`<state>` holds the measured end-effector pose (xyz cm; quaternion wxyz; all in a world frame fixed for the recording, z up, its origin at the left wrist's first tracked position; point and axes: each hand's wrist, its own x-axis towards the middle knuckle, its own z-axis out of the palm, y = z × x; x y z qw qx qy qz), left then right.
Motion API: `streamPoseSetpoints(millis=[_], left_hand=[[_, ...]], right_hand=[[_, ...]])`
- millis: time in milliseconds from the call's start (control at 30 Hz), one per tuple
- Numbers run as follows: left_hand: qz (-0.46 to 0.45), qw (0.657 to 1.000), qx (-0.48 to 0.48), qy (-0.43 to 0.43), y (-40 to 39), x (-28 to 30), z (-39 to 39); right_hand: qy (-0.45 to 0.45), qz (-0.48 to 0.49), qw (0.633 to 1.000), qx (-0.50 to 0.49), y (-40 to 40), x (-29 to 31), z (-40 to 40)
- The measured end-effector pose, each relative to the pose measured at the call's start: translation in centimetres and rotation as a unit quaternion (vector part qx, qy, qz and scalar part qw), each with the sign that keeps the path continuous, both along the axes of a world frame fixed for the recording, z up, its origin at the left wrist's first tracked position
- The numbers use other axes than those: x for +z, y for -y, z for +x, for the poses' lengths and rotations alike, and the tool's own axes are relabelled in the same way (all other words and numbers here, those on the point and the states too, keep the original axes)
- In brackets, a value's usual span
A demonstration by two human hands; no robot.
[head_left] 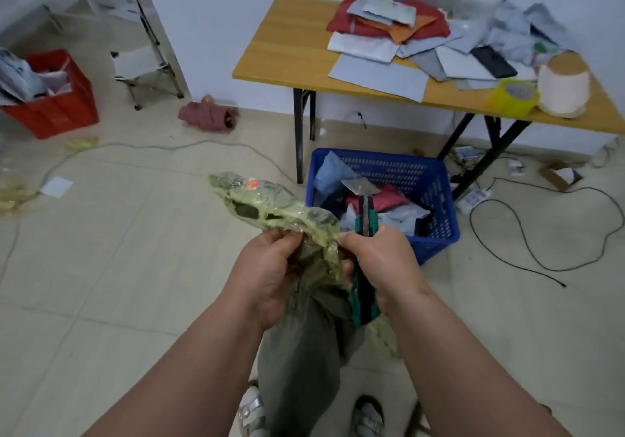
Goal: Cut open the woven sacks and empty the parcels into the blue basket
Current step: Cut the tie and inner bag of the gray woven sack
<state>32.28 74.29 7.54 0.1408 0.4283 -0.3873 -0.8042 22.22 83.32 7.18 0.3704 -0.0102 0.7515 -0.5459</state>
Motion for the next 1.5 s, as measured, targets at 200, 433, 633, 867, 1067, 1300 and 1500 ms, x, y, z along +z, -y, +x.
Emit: streamPoseSetpoints(millis=[200, 433, 633, 867, 1067, 1300, 1500], left_hand=[[-0.016, 0.999, -0.003, 0.045, 0.9, -0.3, 0.7], [-0.042, 0.995, -0.017, 0.094, 2.3, -0.9, 1.2], [-0.14, 0.981, 0.04, 0.131, 2.4, -1.7, 0.9], [-0.232, 0.954, 0.008, 0.188, 3.0, -1.8, 1.4], [-0.24, 0.947, 0.014, 0.215, 3.6, -1.7, 1.8], [-0.338, 0.917, -0.035, 0.207, 4.1, -1.3, 2.2], [-0.492, 0.823, -0.114, 0.259, 4.3, -1.2, 2.0]], right_hand=[[0.001, 0.026, 1.0, -0.003, -0.2, -1.1, -0.1], [-0.056, 0.054, 0.992, 0.099, -1.3, 1.0, -0.1], [-0.172, 0.11, 0.92, 0.334, -1.6, 1.2, 2.3], [-0.281, 0.144, 0.875, 0.366, -0.7, 0.7, 3.0], [-0.232, 0.092, 0.919, 0.307, 0.3, 1.0, 2.7], [-0.269, 0.152, 0.864, 0.397, 2.0, 1.6, 2.6], [-0.298, 0.201, 0.823, 0.44, 4.1, 2.1, 2.1]])
